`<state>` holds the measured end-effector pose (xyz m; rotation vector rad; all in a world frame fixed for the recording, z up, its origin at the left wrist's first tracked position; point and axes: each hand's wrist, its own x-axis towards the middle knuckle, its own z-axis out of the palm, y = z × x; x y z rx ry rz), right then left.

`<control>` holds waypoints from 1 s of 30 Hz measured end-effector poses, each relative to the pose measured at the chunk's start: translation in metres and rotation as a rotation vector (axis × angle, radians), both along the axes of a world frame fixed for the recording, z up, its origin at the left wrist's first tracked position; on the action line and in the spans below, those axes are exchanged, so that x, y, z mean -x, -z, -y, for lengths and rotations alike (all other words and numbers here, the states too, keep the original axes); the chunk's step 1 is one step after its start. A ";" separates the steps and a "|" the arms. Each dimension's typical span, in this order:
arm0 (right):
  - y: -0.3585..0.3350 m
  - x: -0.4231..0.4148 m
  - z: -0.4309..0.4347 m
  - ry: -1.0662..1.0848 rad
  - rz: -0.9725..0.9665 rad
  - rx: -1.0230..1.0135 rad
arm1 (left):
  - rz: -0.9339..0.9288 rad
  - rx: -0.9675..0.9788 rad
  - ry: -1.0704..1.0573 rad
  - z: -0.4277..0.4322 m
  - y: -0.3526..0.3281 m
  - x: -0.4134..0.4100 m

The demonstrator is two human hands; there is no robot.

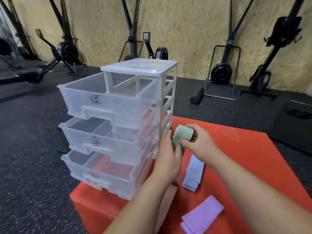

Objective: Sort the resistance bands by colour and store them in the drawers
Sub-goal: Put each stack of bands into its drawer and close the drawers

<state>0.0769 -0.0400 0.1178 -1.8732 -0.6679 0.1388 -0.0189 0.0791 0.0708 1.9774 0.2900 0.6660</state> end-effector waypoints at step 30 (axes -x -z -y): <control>-0.171 0.171 0.010 -0.309 -0.200 -0.313 | 0.182 0.232 0.063 -0.026 -0.203 0.173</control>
